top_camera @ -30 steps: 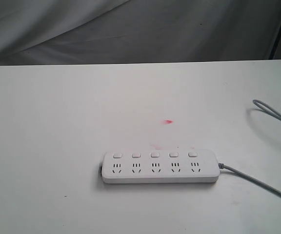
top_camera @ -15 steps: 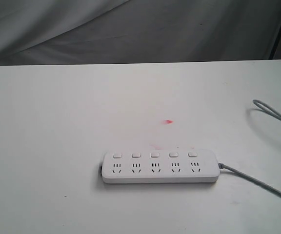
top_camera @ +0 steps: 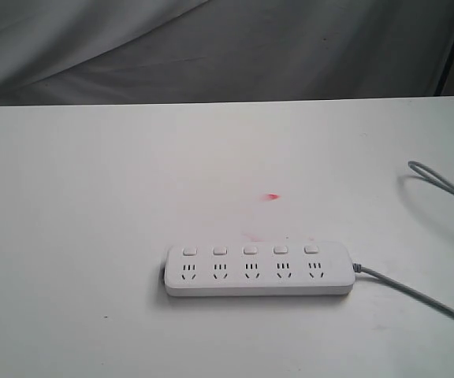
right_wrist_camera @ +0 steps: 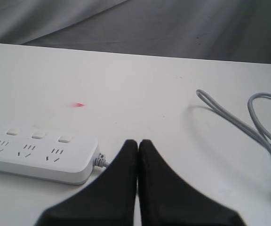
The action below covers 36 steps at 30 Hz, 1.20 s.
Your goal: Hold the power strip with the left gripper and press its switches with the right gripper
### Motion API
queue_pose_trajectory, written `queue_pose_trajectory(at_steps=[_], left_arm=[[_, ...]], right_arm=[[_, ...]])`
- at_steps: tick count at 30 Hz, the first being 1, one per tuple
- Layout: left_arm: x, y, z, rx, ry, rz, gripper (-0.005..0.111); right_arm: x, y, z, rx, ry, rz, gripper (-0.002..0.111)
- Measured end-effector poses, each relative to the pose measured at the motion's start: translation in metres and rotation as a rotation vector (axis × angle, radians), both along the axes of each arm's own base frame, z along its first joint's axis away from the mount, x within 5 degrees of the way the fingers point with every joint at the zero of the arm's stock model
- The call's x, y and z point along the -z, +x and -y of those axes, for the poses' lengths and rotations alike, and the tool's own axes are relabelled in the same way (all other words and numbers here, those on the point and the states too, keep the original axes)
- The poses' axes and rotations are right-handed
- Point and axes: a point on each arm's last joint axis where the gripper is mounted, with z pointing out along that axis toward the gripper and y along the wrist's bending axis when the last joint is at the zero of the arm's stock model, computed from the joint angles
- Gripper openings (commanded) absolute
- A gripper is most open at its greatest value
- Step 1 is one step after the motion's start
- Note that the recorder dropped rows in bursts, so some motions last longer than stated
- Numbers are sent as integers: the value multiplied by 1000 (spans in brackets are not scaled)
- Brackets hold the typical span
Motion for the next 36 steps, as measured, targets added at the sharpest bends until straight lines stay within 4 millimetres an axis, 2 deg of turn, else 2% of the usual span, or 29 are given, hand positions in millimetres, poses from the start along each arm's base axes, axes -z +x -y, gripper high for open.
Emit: queue_pose_trajectory(at_steps=[9,13,22,26,30,36], left_arm=[[20,3,40,197,254,-70,0],[30,12,51,226,291,-86,0],[78,47,46,156,320,-209,0],[97,56,46,257,309,-292,0],[104,69,49,391,246,-351,0],[124,90,49,455,206,-405,0]], right_arm=[[0,0,0,0,0,0,0],[0,0,0,0,0,0,0],[0,0,0,0,0,0,0],[0,0,0,0,0,0,0],[0,0,0,0,0,0,0],[0,0,0,0,0,0,0]])
